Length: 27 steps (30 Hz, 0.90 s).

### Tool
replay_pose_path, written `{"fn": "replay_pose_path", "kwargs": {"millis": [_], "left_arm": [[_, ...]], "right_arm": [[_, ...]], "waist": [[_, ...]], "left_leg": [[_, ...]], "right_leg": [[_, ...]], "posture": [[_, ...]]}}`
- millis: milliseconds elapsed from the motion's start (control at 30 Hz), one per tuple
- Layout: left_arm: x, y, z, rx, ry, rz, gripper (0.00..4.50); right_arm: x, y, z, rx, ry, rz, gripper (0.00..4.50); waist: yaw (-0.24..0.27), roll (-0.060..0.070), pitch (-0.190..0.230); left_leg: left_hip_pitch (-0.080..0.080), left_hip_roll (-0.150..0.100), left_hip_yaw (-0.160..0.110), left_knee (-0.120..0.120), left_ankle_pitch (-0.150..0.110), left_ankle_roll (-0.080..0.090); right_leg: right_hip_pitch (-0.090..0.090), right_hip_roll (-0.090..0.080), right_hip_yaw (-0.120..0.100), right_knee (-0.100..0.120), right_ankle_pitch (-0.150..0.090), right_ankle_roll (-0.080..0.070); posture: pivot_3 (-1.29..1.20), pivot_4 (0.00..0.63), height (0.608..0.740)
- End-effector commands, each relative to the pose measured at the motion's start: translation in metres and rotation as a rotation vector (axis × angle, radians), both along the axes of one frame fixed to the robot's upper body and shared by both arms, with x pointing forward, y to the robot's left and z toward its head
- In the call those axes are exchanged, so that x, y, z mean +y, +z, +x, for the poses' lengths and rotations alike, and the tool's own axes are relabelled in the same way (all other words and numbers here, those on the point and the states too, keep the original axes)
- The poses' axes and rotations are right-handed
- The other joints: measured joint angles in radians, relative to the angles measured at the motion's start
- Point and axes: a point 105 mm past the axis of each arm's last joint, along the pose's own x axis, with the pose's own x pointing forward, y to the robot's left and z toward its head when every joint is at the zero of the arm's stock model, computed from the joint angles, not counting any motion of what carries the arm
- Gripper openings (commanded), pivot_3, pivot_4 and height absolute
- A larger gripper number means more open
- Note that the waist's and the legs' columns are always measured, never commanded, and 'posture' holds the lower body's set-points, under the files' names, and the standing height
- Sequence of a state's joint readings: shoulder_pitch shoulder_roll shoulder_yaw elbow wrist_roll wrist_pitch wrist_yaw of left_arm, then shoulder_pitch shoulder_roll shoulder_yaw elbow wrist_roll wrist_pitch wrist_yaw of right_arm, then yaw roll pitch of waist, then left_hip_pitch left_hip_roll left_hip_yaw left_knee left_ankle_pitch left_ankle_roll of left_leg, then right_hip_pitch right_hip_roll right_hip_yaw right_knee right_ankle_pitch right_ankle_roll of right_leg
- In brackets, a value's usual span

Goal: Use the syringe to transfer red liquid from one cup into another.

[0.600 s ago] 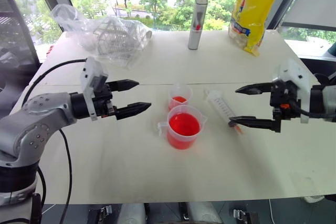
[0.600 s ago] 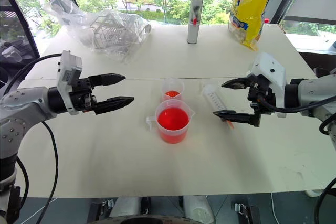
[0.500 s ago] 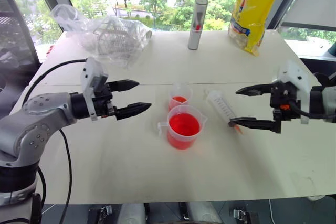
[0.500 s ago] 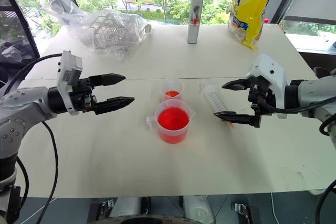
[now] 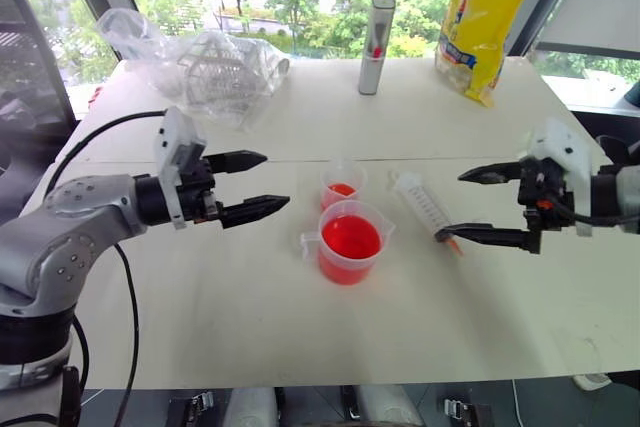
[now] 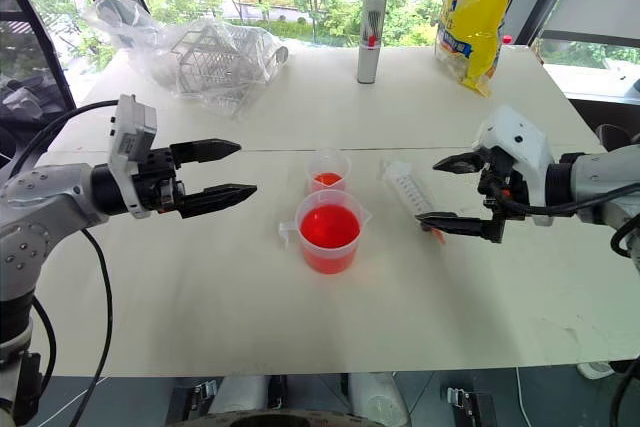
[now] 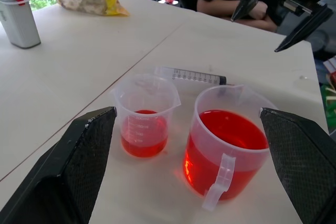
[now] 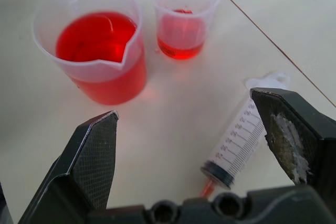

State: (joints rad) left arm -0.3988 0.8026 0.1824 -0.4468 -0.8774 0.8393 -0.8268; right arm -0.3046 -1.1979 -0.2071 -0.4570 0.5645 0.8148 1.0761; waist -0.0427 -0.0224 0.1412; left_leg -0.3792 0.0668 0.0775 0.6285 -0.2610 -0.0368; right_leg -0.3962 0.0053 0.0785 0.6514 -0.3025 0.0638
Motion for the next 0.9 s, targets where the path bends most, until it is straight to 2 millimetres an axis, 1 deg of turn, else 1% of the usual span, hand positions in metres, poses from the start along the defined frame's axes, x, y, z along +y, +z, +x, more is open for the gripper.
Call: {"fn": "replay_pose_path", "kwargs": {"millis": [33,100,167,200,233,333,433,533,633,733,833,900], "left_arm": [[-0.001,0.010,0.000,-0.045,-0.010,0.000,4.50],[-0.002,0.010,0.001,-0.047,-0.011,0.002,4.50],[-0.003,0.010,0.002,-0.051,-0.014,0.003,4.50],[-0.004,0.010,0.002,-0.054,-0.014,0.004,4.50],[-0.004,0.010,0.003,-0.055,-0.015,0.005,4.50],[-0.004,0.009,0.003,-0.057,-0.017,0.009,4.50],[-0.005,0.009,0.002,-0.057,-0.017,0.011,4.50],[-0.005,0.008,0.001,-0.060,-0.012,0.013,4.50],[-0.004,0.008,0.001,-0.067,0.002,0.009,4.50],[-0.005,0.008,0.000,-0.070,0.008,0.008,4.50],[-0.005,0.007,-0.001,-0.073,0.018,0.006,4.50],[-0.005,0.007,-0.001,-0.074,0.020,0.007,4.50]], "right_arm": [[-0.003,0.005,0.012,-0.054,-0.045,-0.026,4.41],[-0.004,0.003,0.019,-0.043,-0.070,-0.036,4.41],[-0.008,-0.003,0.031,0.005,-0.126,-0.063,4.41],[-0.008,-0.004,0.039,0.031,-0.156,-0.050,4.41],[-0.006,-0.005,0.045,0.057,-0.181,-0.033,4.41],[-0.001,-0.009,0.061,0.134,-0.238,-0.001,4.41],[0.006,-0.016,0.072,0.228,-0.289,0.012,4.41],[0.011,-0.032,0.086,0.355,-0.396,0.003,4.41],[0.011,-0.048,0.103,0.412,-0.496,-0.044,4.41],[0.010,-0.058,0.110,0.436,-0.527,-0.080,4.41],[0.005,-0.072,0.115,0.454,-0.569,-0.126,4.41],[0.002,-0.077,0.119,0.453,-0.588,-0.140,4.41]], "waist": [[-0.001,0.000,0.000],[-0.002,0.000,0.000],[-0.003,0.000,0.000],[-0.004,0.000,0.000],[-0.004,0.000,0.000],[-0.001,0.000,0.001],[-0.002,0.000,0.001],[-0.002,0.000,0.001],[-0.002,0.000,0.001],[0.002,0.000,0.001],[0.002,0.000,0.000],[0.001,0.000,0.000]], "left_leg": [[0.000,0.000,0.000,0.000,0.000,0.000],[0.000,0.000,0.001,0.000,0.000,0.000],[0.001,0.000,0.001,0.000,0.000,0.000],[0.002,0.000,0.001,0.000,0.000,0.000],[0.002,0.000,0.002,-0.001,0.000,0.000],[0.002,0.000,0.002,-0.001,0.000,0.000],[0.001,0.000,0.002,-0.001,0.000,0.000],[0.001,0.000,0.002,-0.002,0.000,0.000],[0.000,0.000,0.002,-0.001,0.000,0.000],[-0.001,0.000,0.002,-0.001,0.000,0.000],[-0.009,0.000,0.002,0.001,0.000,0.000],[-0.011,-0.001,0.002,0.002,0.000,0.000]], "right_leg": [[0.000,0.000,0.000,0.000,0.000,0.000],[0.000,0.000,0.001,0.000,0.000,0.000],[0.000,0.000,0.001,0.000,0.000,0.000],[0.000,0.000,0.001,0.000,0.000,-0.001],[0.000,0.000,0.002,0.000,-0.002,-0.003],[0.000,0.000,0.002,0.000,-0.002,-0.003],[-0.001,0.000,0.002,0.000,-0.001,-0.003],[-0.001,0.000,0.002,0.000,-0.001,-0.002],[-0.002,0.000,0.002,0.000,-0.001,-0.003],[-0.003,0.000,0.002,0.000,-0.001,-0.003],[-0.010,0.000,0.001,0.001,0.000,0.000],[-0.011,0.000,0.001,0.001,0.001,0.000]], "posture": [[0.00,0.150,0.740],[0.00,0.150,0.740],[0.00,0.150,0.740],[0.00,0.150,0.740],[0.00,0.150,0.740],[0.00,0.150,0.740],[0.00,0.150,0.740],[0.00,0.150,0.740],[0.00,0.150,0.740],[0.00,0.150,0.740],[0.00,0.150,0.740],[0.00,0.150,0.740]]}}
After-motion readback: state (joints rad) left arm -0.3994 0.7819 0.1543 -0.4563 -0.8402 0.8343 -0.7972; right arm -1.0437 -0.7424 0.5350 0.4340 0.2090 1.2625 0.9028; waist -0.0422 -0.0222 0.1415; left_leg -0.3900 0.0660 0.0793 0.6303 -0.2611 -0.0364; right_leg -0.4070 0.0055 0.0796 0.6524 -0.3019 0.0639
